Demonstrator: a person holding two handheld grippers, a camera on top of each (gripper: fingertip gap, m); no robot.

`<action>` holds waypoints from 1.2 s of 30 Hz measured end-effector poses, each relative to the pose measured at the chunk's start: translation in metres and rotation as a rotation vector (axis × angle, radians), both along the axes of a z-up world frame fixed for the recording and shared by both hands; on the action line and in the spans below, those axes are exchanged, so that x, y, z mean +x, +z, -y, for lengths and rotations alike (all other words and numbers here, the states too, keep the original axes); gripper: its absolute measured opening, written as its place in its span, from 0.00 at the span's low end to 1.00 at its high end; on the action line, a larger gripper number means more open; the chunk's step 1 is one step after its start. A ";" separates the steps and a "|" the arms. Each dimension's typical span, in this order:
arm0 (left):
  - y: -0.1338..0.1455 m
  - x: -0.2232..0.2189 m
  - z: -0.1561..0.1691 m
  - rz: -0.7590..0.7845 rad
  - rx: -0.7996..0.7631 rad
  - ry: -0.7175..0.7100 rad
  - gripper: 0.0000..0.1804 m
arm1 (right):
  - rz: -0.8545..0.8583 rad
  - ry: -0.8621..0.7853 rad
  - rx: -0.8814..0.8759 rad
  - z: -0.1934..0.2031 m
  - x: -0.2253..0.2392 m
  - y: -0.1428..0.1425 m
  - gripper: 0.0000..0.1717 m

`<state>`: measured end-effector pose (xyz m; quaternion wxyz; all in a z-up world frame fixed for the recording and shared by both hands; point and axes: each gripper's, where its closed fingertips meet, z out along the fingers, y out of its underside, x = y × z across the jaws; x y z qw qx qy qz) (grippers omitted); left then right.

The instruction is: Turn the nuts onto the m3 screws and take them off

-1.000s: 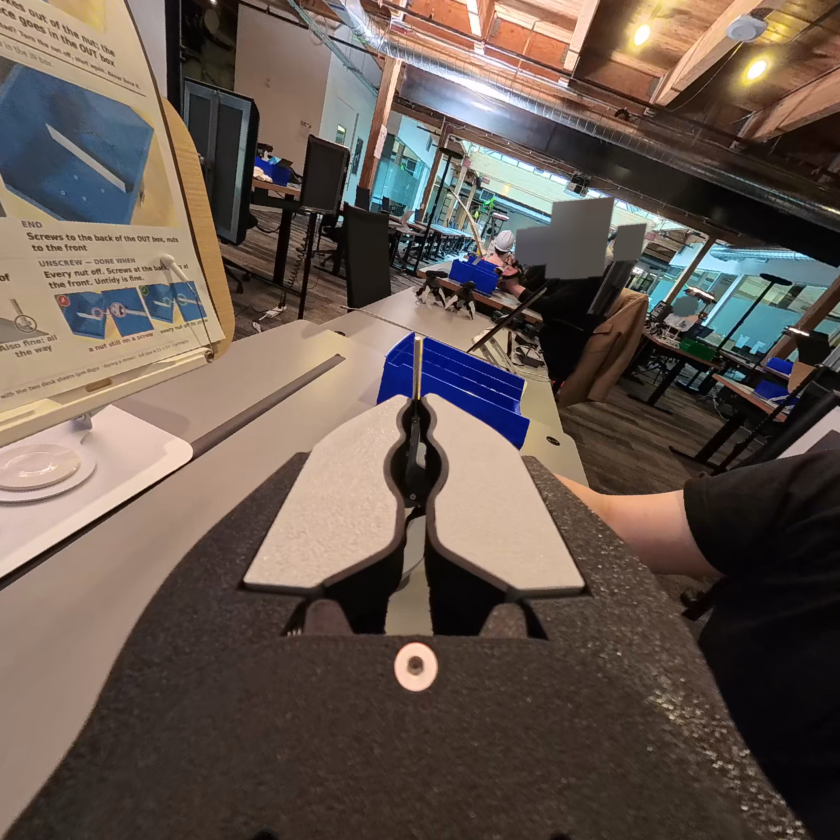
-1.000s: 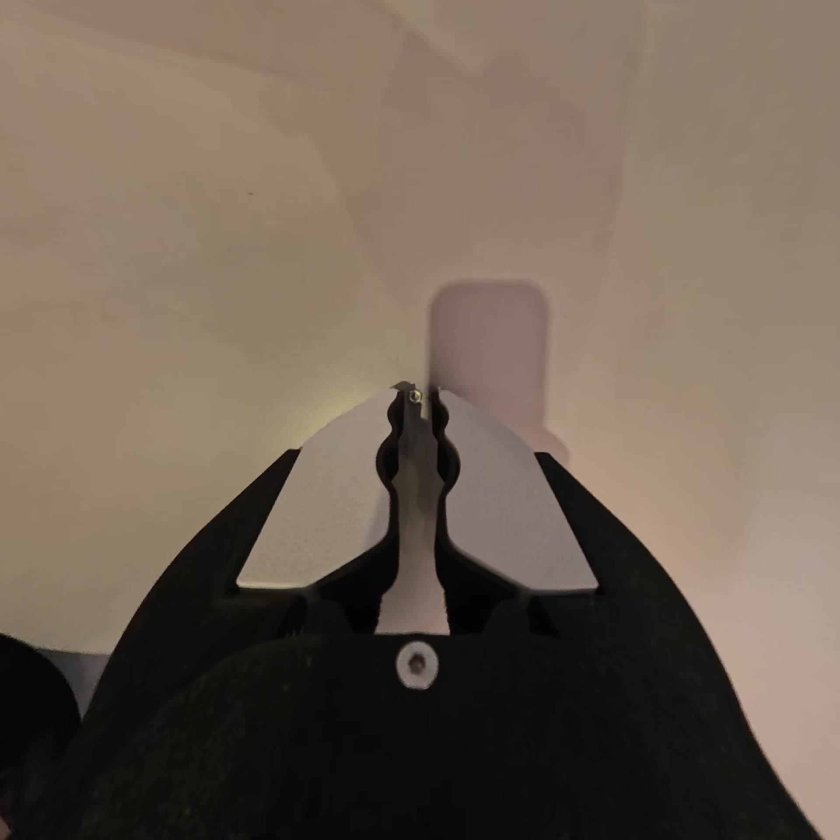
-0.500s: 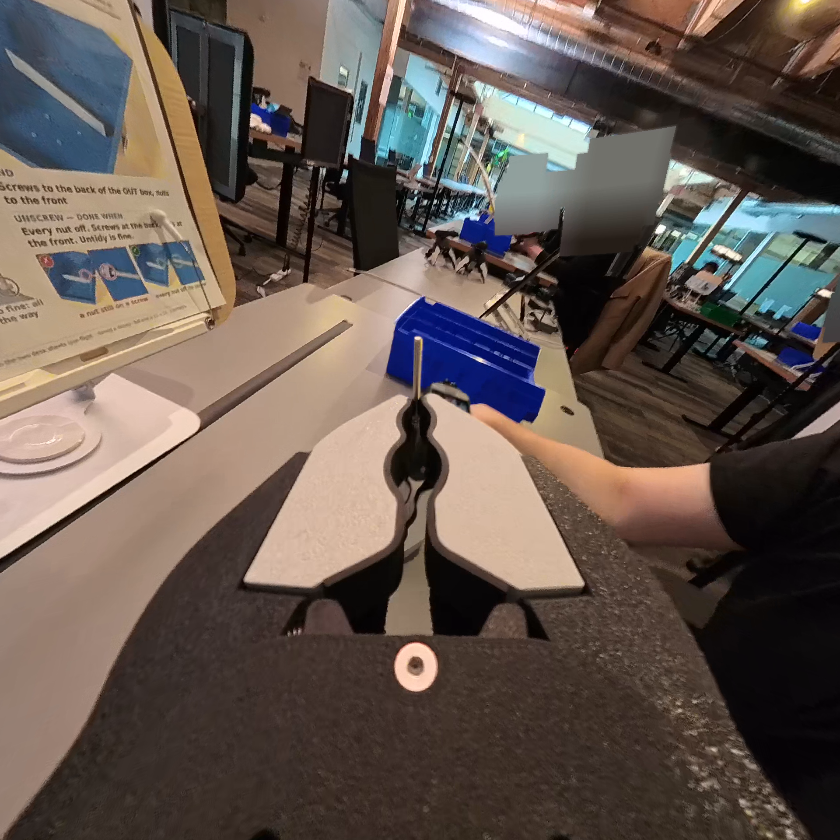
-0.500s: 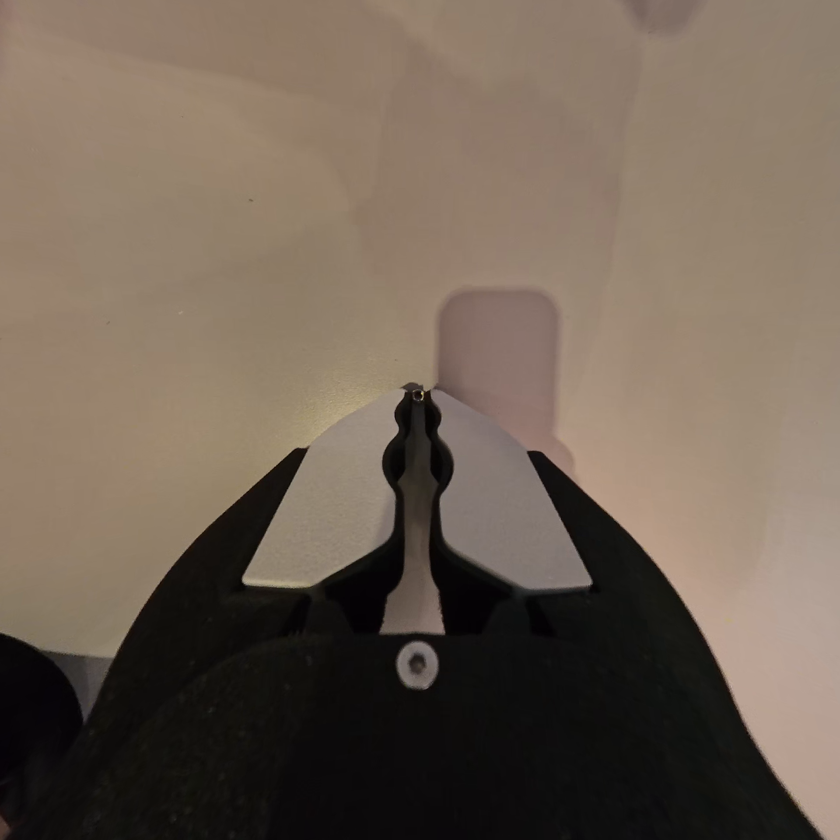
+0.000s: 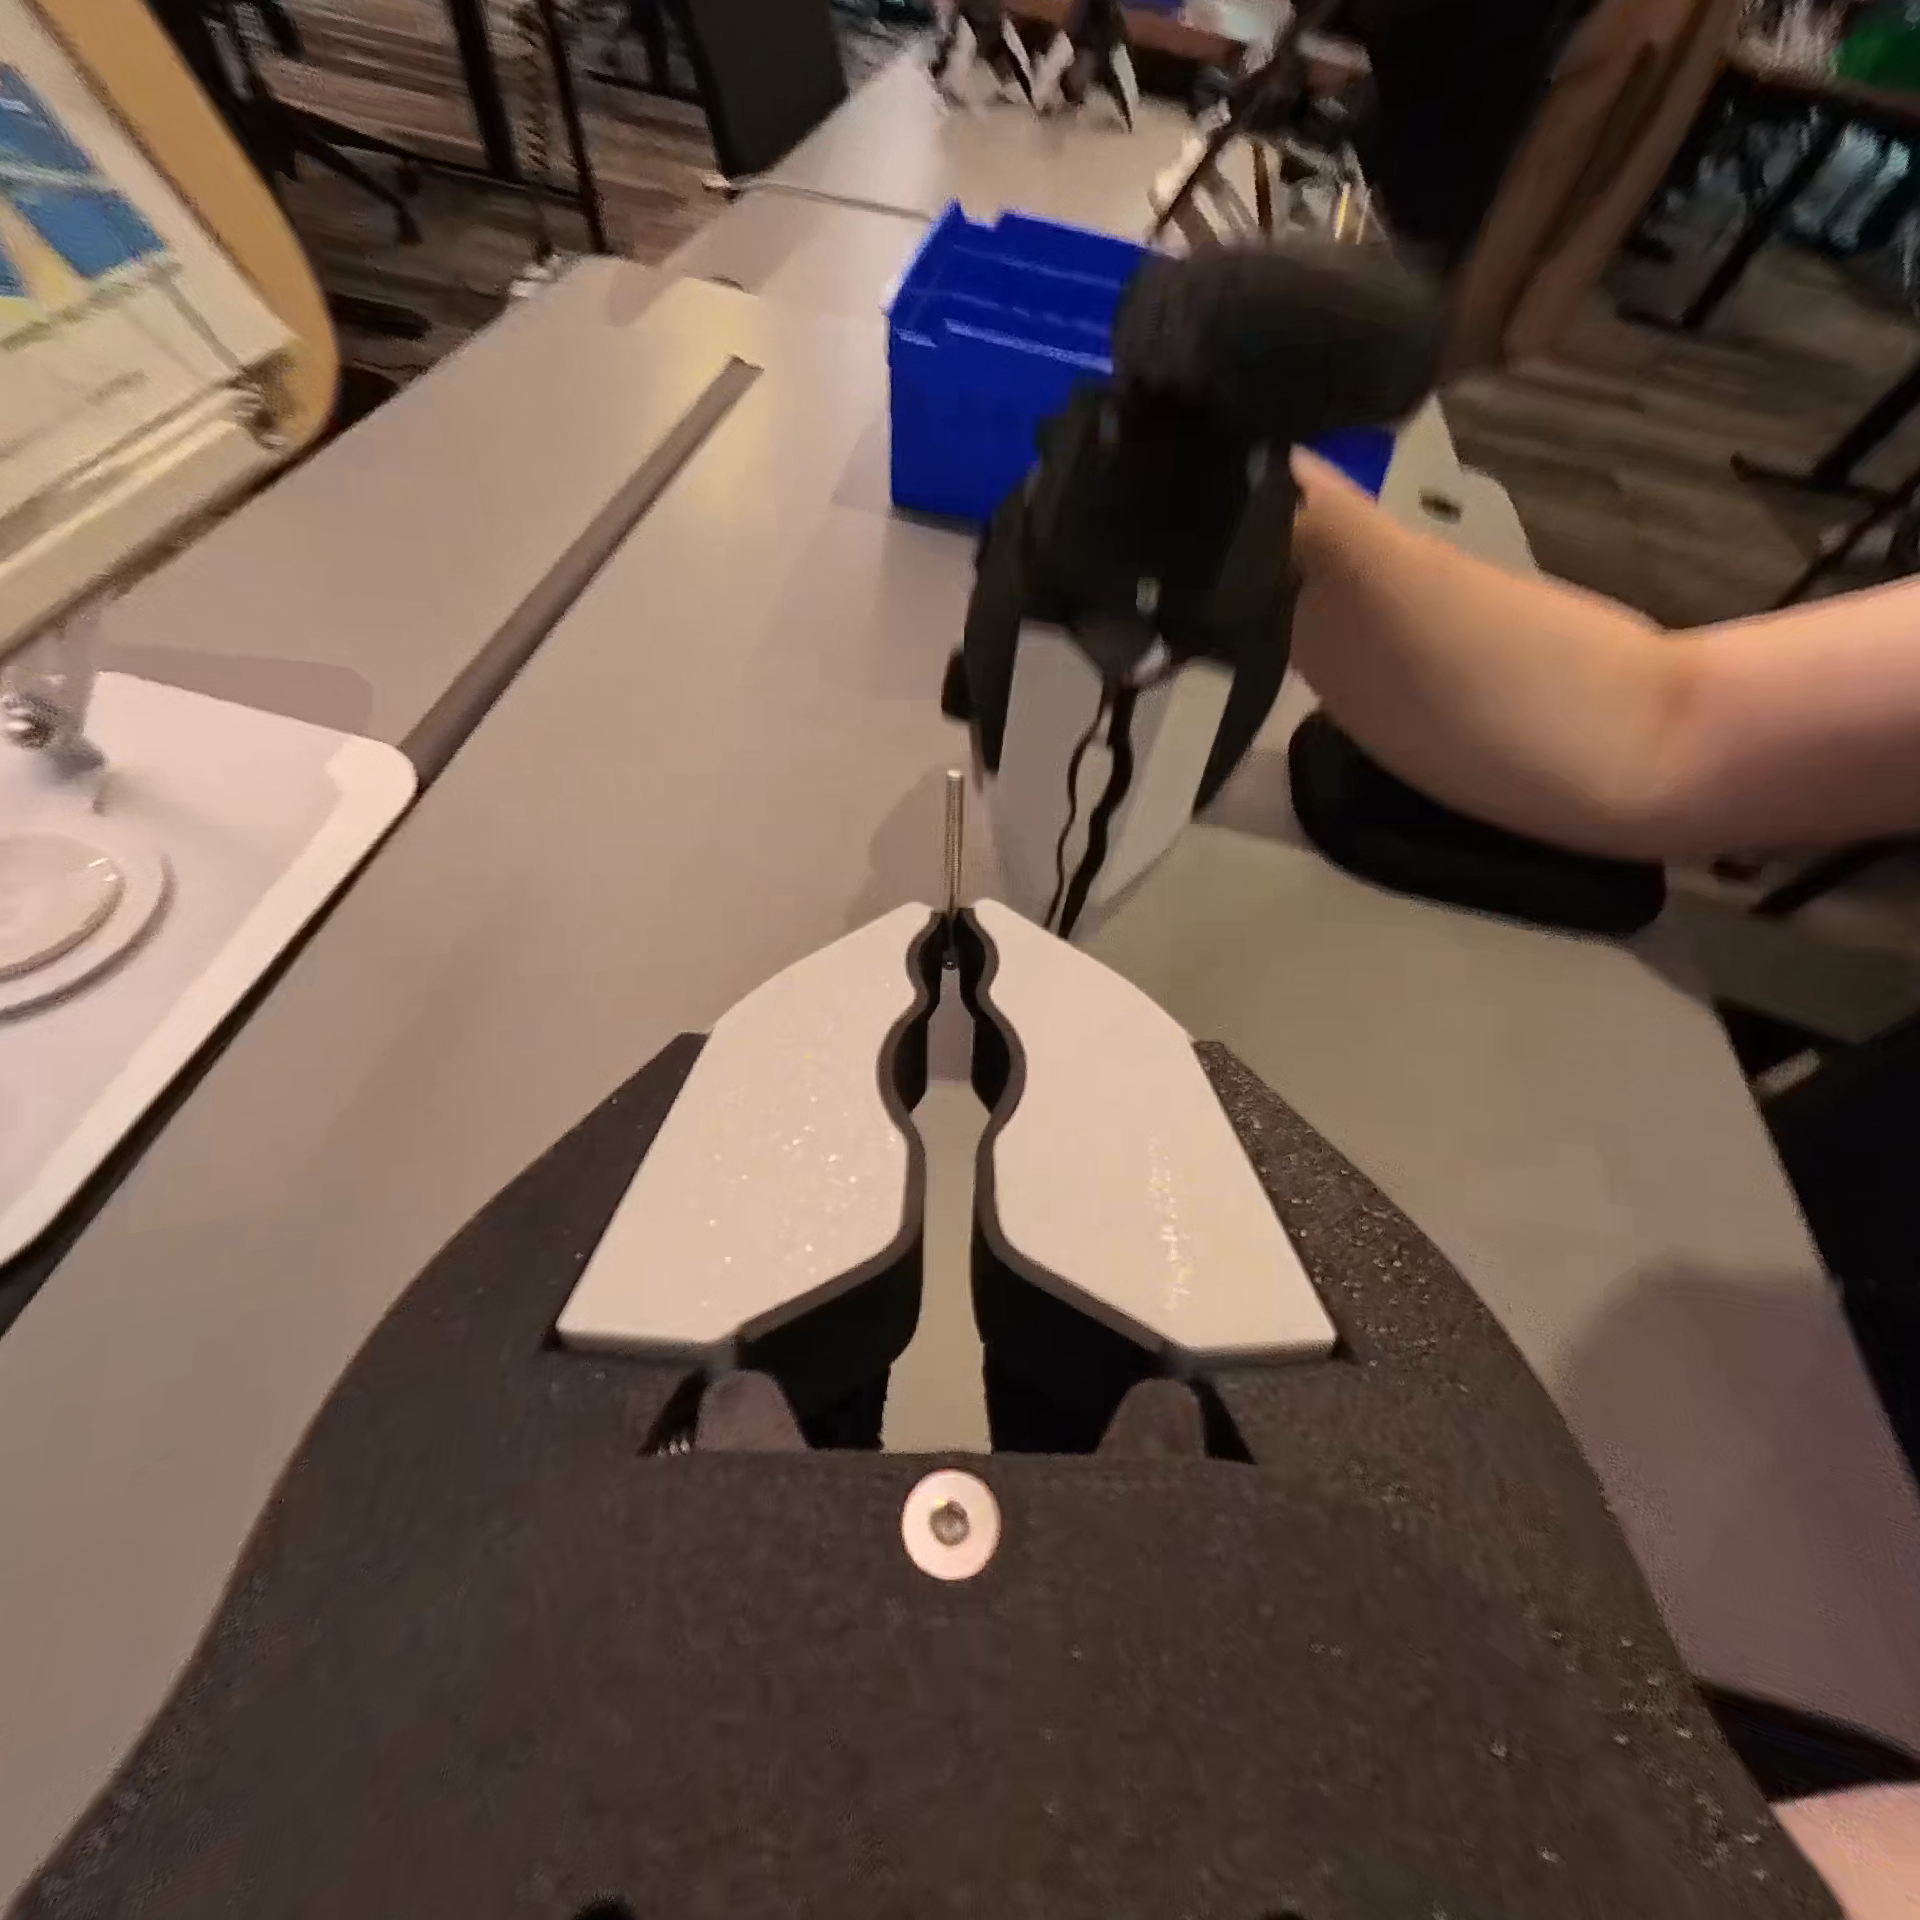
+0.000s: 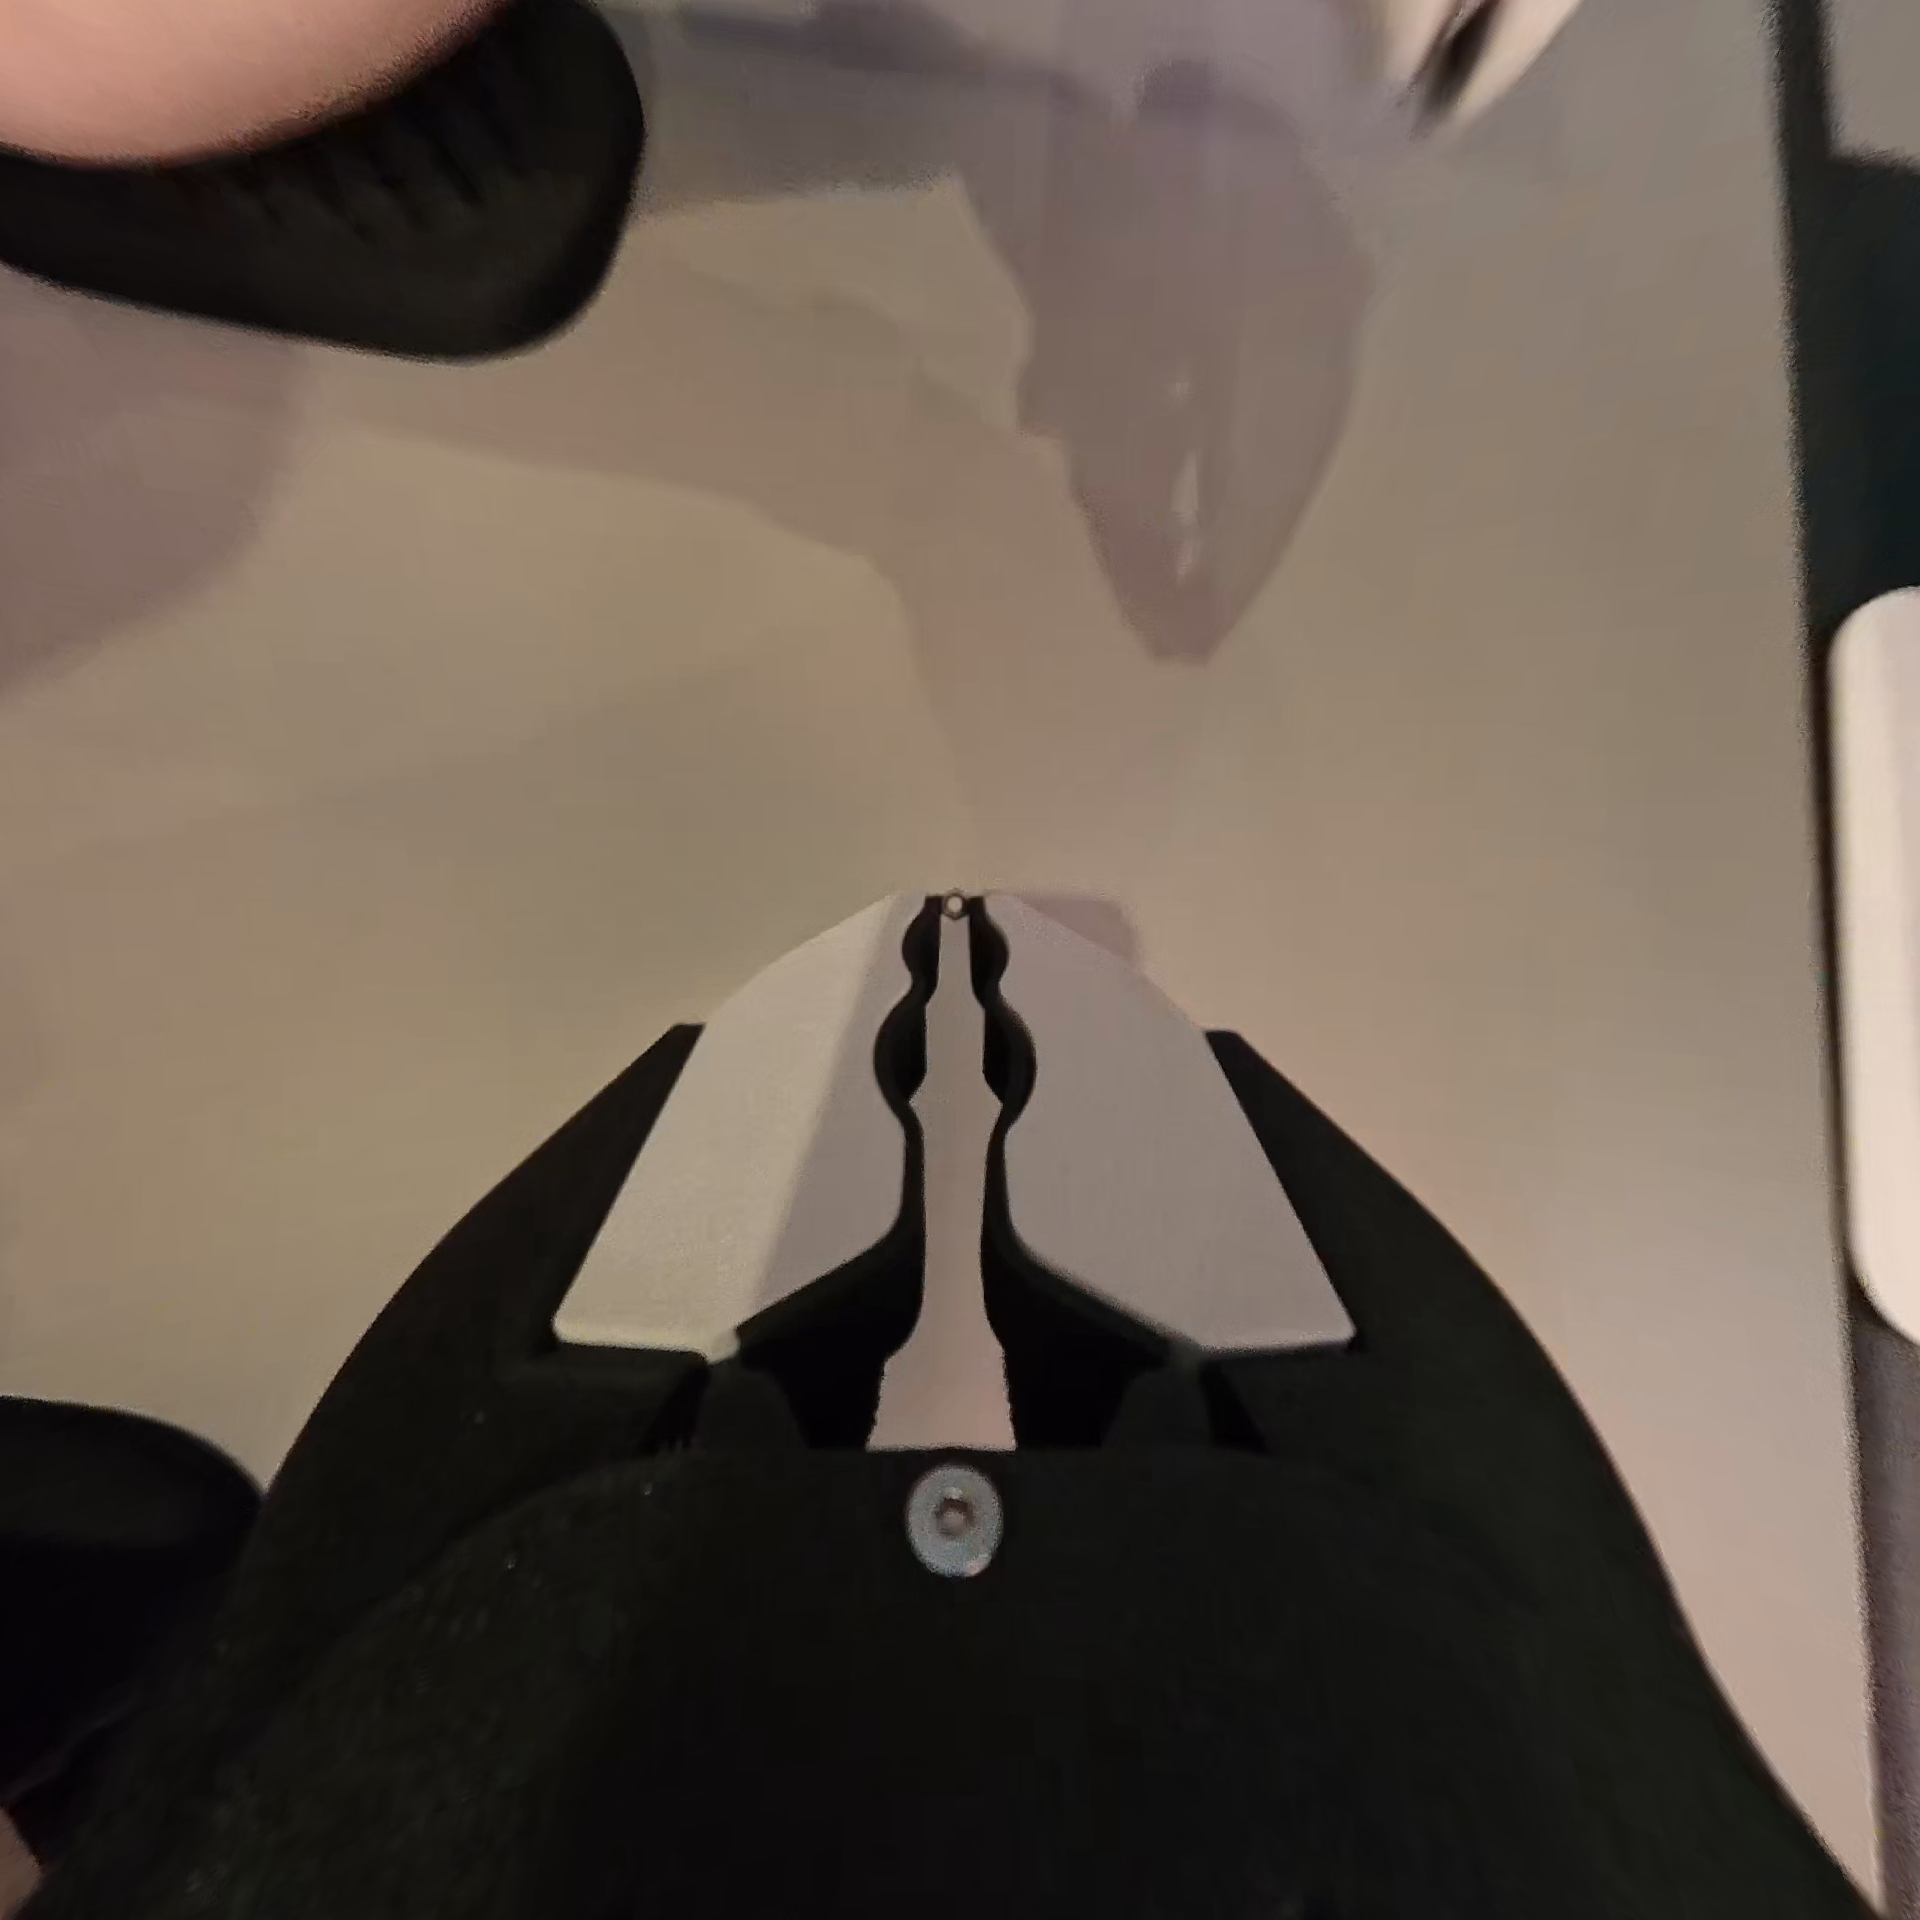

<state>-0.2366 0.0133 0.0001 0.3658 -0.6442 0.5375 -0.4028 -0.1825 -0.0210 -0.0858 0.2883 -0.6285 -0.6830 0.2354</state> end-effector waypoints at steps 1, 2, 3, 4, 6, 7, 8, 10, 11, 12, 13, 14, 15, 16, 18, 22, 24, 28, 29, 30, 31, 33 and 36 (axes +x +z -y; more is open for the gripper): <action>-0.009 0.003 0.004 -0.037 0.020 -0.033 0.01 | -0.039 -0.001 0.019 0.001 0.001 0.013 0.03; -0.018 0.005 0.008 -0.080 0.030 -0.061 0.01 | -0.076 -0.002 0.039 0.002 0.002 0.025 0.03; -0.025 0.008 0.011 -0.118 0.036 -0.083 0.01 | -0.109 -0.003 0.059 0.004 0.004 0.036 0.03; -0.031 0.011 0.014 -0.144 0.043 -0.103 0.01 | -0.137 -0.002 0.077 0.006 0.006 0.047 0.03; -0.034 0.020 0.019 -0.151 0.055 -0.139 0.01 | -0.185 -0.006 0.114 0.008 0.009 0.064 0.03; -0.034 0.024 0.022 -0.141 0.056 -0.158 0.01 | -0.208 -0.011 0.138 0.009 0.010 0.072 0.03; -0.033 0.029 0.025 -0.134 0.057 -0.175 0.01 | -0.231 -0.013 0.161 0.009 0.011 0.079 0.03; -0.034 0.035 0.027 -0.136 0.081 -0.187 0.01 | -0.271 -0.004 0.195 0.011 0.008 0.089 0.03; -0.034 0.038 0.028 -0.139 0.092 -0.192 0.01 | -0.280 -0.001 0.209 0.012 0.006 0.092 0.03; -0.034 0.040 0.029 -0.141 0.098 -0.200 0.01 | -0.277 0.001 0.218 0.012 0.005 0.092 0.03; -0.033 0.041 0.031 -0.140 0.103 -0.208 0.01 | -0.264 0.002 0.226 0.011 0.003 0.090 0.03; -0.033 0.043 0.033 -0.142 0.109 -0.216 0.01 | -0.253 -0.001 0.239 0.010 0.002 0.088 0.03; -0.033 0.043 0.035 -0.146 0.116 -0.224 0.01 | -0.246 -0.003 0.249 0.009 0.001 0.087 0.03; -0.032 0.044 0.037 -0.153 0.125 -0.231 0.01 | -0.246 0.000 0.250 0.009 0.000 0.086 0.03; -0.032 0.044 0.039 -0.168 0.150 -0.237 0.01 | -0.251 0.002 0.250 0.009 -0.002 0.087 0.03; -0.029 0.045 0.043 -0.173 0.175 -0.248 0.01 | -0.257 0.013 0.245 0.011 -0.004 0.087 0.03; -0.028 0.046 0.045 -0.169 0.178 -0.253 0.01 | -0.258 0.017 0.246 0.012 -0.005 0.087 0.03; -0.028 0.046 0.046 -0.175 0.186 -0.260 0.01 | -0.261 0.024 0.234 0.014 -0.005 0.087 0.03; -0.028 0.046 0.046 -0.172 0.186 -0.261 0.01 | -0.255 0.025 0.229 0.015 -0.005 0.086 0.03; -0.028 0.046 0.046 -0.169 0.187 -0.260 0.01 | -0.253 0.024 0.228 0.014 -0.005 0.086 0.03; -0.028 0.046 0.046 -0.173 0.187 -0.261 0.01 | -0.251 0.024 0.229 0.014 -0.005 0.086 0.03; -0.028 0.045 0.046 -0.178 0.191 -0.263 0.01 | -0.248 0.025 0.225 0.015 -0.005 0.085 0.03; -0.029 0.045 0.047 -0.187 0.197 -0.264 0.01 | -0.245 0.027 0.219 0.015 -0.005 0.085 0.03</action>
